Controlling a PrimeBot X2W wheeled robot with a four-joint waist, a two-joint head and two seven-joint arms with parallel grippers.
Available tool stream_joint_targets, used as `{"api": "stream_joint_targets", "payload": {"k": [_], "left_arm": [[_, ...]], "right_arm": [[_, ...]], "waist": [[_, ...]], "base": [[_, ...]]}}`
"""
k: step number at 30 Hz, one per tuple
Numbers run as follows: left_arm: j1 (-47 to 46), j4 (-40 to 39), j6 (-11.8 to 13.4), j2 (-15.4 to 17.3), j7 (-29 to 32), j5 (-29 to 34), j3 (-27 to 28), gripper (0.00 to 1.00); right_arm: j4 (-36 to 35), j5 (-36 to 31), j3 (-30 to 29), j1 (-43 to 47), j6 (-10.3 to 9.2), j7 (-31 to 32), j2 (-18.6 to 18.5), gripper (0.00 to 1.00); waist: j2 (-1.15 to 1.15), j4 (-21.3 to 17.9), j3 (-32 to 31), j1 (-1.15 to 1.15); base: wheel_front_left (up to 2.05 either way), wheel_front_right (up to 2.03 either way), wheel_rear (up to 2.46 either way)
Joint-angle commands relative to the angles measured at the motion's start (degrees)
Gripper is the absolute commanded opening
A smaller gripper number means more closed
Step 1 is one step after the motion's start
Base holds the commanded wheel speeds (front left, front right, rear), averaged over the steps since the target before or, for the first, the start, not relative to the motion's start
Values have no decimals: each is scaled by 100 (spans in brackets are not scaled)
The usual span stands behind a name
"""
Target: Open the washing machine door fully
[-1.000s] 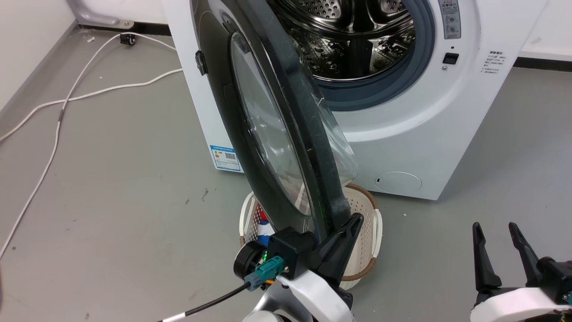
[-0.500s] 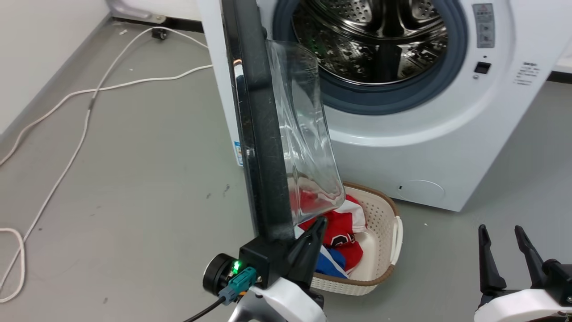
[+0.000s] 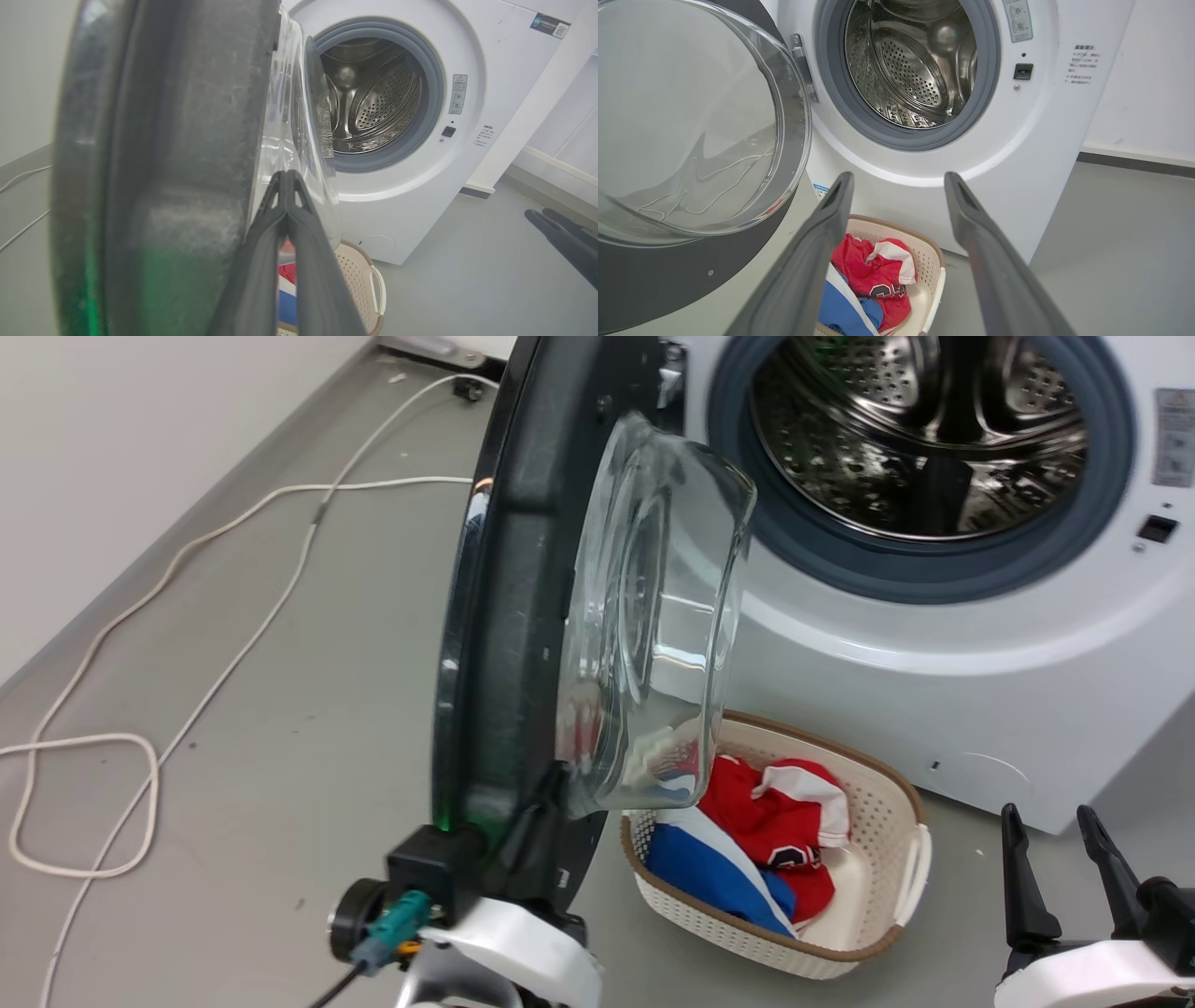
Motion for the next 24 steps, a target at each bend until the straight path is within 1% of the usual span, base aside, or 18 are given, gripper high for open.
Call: {"api": "stream_joint_targets", "payload": {"k": [1, 3, 8, 12, 16, 24], "left_arm": [[81, 24, 63, 87, -56, -73, 158, 0], [75, 70, 121, 183, -112, -119, 342, 0], [4, 235, 100, 409, -274, -308, 799, 0], [-121, 420, -22, 627, -435, -492, 1167, 0], [-260, 683, -151, 813, -621, -709, 1569, 0], [-582, 1346, -414, 976, -888, -1266, 2395, 0]], "right_arm": [[-41, 8, -4, 20, -1, 16, 2, 100], [-73, -5, -7, 7, -1, 22, 2, 100], [-135, -11, 11, -34, -1, 76, 1, 100], [-219, -57, 34, -84, -1, 122, 1, 100], [-320, -112, 37, -134, -1, 208, 1, 100], [-514, -136, 23, -259, -1, 358, -140, 100]], "waist": [[0, 199, 6, 0], [0, 304, 18, 0], [0, 447, 98, 0], [0, 448, 235, 0], [0, 359, 426, 0], [0, 152, 838, 0]], "base": [[0, 0, 0], [0, 0, 0], [0, 0, 0], [0, 0, 0], [0, 0, 0], [0, 0, 0]]}}
